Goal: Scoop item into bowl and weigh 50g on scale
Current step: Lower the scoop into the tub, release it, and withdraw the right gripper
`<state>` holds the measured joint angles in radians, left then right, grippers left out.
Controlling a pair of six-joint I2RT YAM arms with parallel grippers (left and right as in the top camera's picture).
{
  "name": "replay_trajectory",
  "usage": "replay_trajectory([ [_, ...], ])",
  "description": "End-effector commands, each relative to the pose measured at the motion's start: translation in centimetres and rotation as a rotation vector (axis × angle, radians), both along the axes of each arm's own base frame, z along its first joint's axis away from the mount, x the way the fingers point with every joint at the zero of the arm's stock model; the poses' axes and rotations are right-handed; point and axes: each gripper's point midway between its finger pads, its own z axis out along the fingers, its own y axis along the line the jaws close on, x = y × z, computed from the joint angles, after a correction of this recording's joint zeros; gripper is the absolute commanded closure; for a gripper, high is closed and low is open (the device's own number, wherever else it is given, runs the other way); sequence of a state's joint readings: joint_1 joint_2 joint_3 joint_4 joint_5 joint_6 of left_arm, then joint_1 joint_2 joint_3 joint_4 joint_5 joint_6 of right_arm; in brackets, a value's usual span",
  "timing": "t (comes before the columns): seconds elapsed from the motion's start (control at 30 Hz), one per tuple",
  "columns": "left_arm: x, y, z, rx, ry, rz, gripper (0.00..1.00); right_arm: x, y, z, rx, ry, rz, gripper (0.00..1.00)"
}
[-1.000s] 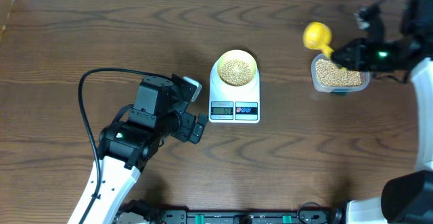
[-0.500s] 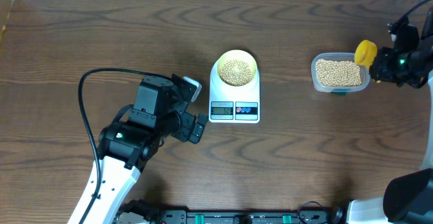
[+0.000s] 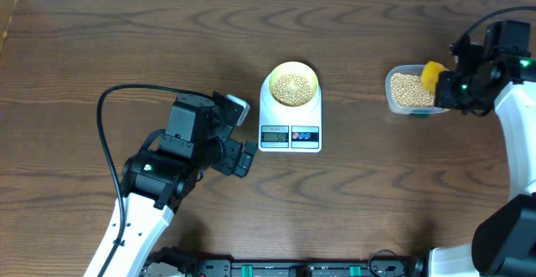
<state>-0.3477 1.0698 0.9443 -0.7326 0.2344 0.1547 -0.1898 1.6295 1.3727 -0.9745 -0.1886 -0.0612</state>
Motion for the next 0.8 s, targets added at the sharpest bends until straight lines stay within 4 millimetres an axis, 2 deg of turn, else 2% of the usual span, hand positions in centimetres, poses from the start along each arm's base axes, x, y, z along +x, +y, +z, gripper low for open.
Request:
replay_trajectory([
  [0.0, 0.0, 0.0, 0.1, -0.005, 0.000, -0.002, 0.02, 0.1, 1.2, -0.9, 0.055, 0.003, -0.019, 0.99],
  [0.3, 0.0, 0.0, 0.1, -0.005, 0.000, -0.002, 0.02, -1.4, 0.9, -3.0, 0.083, 0.070, -0.089, 0.99],
  [0.43, 0.0, 0.0, 0.1, -0.005, 0.000, -0.002, 0.02, -2.1, -0.3, -3.4, 0.051, 0.098, -0.123, 0.95],
  [0.47, 0.0, 0.0, 0.1, -0.005, 0.000, -0.002, 0.02, -2.6, -1.3, -3.5, 0.020, 0.114, -0.153, 0.90],
  [0.53, 0.0, 0.0, 0.1, -0.005, 0.000, -0.002, 0.02, -3.1, -2.3, -3.6, 0.003, 0.131, -0.190, 0.63],
  [0.57, 0.0, 0.0, 0.1, -0.005, 0.000, -0.002, 0.02, -3.2, -2.4, -3.5, 0.004, 0.133, -0.196, 0.44],
  [0.6, 0.0, 0.0, 0.1, -0.005, 0.000, -0.002, 0.02, -3.2, -2.6, -3.5, 0.004, 0.134, -0.199, 0.30],
  [0.73, 0.0, 0.0, 0.1, -0.005, 0.000, -0.002, 0.02, -3.3, -2.9, -3.3, -0.003, 0.127, -0.208, 0.03],
  [0.77, 0.0, 0.0, 0.1, -0.005, 0.001, -0.002, 0.02, -3.3, -3.1, -3.2, -0.013, 0.126, -0.218, 0.01],
])
